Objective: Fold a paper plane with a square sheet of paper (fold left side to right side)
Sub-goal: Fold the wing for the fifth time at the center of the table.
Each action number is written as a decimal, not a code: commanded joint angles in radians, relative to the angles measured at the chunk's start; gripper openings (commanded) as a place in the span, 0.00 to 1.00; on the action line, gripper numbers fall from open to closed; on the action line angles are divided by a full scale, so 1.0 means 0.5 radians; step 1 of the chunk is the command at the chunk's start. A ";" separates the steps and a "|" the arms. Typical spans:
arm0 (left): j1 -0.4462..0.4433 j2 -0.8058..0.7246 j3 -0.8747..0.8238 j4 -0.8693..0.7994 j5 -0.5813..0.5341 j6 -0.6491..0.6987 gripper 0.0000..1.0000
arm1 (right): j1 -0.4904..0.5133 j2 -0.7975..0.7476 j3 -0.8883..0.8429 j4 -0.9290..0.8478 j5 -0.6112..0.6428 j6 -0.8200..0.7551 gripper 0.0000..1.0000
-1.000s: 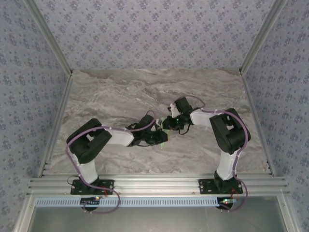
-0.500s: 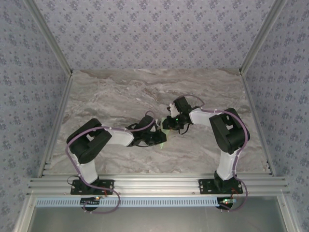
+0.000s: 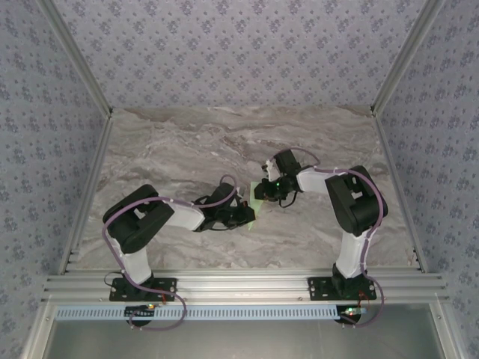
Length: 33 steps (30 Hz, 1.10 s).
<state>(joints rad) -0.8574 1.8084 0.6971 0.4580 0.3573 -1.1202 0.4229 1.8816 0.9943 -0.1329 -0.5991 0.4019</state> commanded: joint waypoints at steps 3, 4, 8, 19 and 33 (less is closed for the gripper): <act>-0.019 0.095 -0.133 -0.298 -0.027 -0.088 0.02 | -0.130 0.095 0.017 0.058 0.098 -0.071 0.14; -0.019 0.098 -0.136 -0.299 -0.030 -0.090 0.02 | -0.147 0.103 0.034 0.050 0.094 -0.082 0.14; -0.022 0.119 -0.130 -0.288 -0.017 -0.091 0.02 | -0.242 0.180 0.113 0.047 0.070 -0.115 0.14; -0.023 0.114 -0.107 -0.272 -0.007 -0.087 0.02 | -0.486 0.344 0.379 -0.014 -0.020 -0.157 0.13; -0.047 0.111 -0.035 -0.271 -0.030 -0.060 0.02 | -0.153 -0.398 -0.202 0.193 -0.174 0.124 0.14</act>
<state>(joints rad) -0.8585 1.8103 0.6952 0.4725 0.3511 -1.1610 0.2855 1.6787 0.9722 -0.0875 -0.6434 0.3878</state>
